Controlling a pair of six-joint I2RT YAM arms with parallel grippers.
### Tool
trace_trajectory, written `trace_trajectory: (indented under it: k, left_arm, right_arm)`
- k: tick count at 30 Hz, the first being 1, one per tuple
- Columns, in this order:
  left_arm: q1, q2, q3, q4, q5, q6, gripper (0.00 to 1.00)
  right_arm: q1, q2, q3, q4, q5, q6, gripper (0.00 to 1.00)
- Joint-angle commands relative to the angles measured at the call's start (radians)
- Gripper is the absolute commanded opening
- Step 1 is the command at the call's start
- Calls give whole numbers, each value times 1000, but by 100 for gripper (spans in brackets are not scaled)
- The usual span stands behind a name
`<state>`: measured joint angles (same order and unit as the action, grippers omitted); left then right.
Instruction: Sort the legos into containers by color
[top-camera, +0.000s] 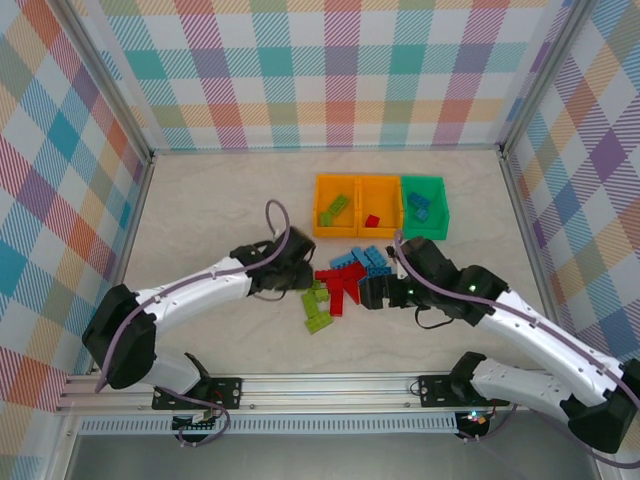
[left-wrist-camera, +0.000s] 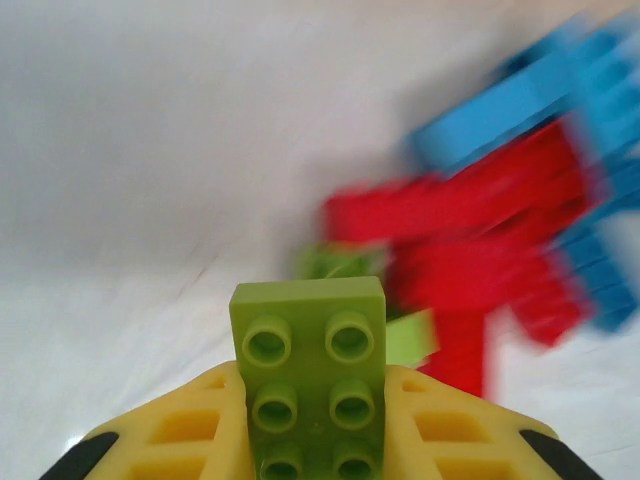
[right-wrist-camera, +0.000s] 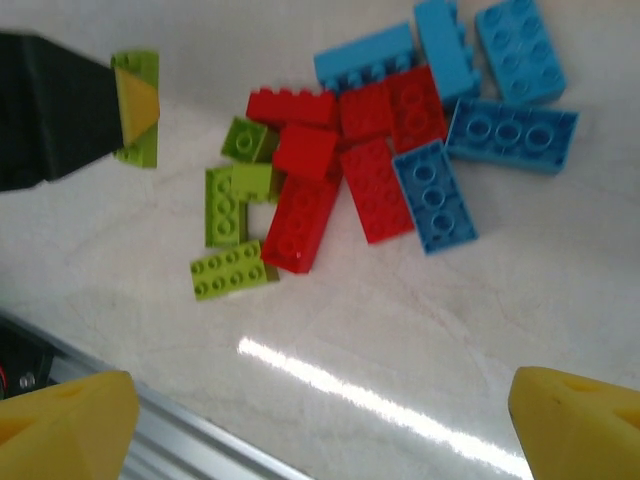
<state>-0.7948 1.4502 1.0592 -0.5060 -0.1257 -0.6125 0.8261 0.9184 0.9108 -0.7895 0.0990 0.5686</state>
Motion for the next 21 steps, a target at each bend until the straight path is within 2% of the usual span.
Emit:
trace_trajectory:
  k: [1, 4, 7, 10, 12, 16, 21]
  left_arm:
    - [16, 105, 168, 104, -136, 124, 23]
    - [51, 277, 343, 120, -208, 185, 23]
    - [99, 451, 510, 125, -219, 214, 23]
    - [147, 599, 659, 107, -178, 204, 24]
    - [166, 670, 734, 114, -122, 215, 29]
    - [172, 736, 818, 132, -74, 265, 50]
    - [172, 658, 768, 153, -45, 257, 58]
  right_arm:
    - [5, -50, -29, 146, 109, 3, 97]
    - [4, -64, -31, 188, 130, 1, 97]
    - [4, -62, -19, 174, 127, -1, 97]
    - [4, -73, -17, 143, 123, 7, 98]
    - [4, -88, -29, 130, 125, 16, 98]
    - [4, -111, -51, 112, 132, 35, 99]
    - [4, -91, -65, 102, 157, 47, 99]
